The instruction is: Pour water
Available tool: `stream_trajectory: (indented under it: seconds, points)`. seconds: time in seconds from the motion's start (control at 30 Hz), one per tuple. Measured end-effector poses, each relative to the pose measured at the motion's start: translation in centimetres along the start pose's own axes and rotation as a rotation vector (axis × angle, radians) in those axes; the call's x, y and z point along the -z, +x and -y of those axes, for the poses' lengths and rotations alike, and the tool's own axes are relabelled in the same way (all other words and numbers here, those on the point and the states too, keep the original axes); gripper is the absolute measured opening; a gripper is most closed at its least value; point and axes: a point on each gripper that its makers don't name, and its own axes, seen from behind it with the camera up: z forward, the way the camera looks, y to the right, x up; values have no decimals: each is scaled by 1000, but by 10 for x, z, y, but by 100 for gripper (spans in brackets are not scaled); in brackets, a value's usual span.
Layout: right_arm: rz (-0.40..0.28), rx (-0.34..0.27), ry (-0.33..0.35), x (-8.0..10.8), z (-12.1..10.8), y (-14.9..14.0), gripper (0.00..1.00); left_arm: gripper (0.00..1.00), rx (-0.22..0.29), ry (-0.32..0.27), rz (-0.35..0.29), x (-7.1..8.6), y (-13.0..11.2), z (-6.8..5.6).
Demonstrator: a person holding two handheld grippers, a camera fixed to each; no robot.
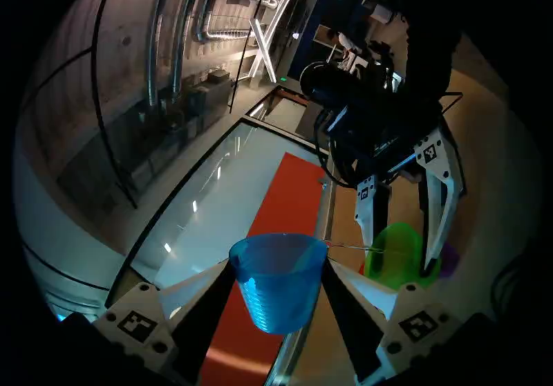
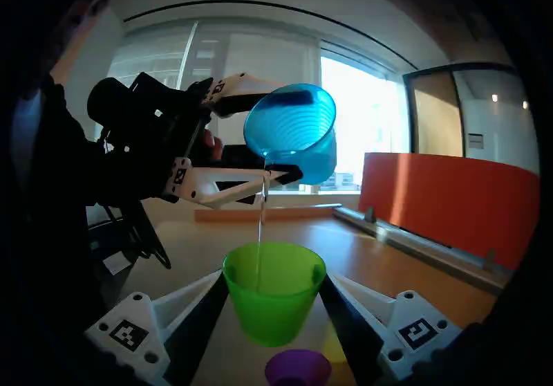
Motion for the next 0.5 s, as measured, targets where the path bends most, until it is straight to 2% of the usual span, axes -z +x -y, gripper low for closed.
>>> stream_trajectory:
  seconds: [0.5]
  points:
    - [0, 4, 1, 1, 0, 0, 90, 85, -19, -3, -1, 0, 1, -1]
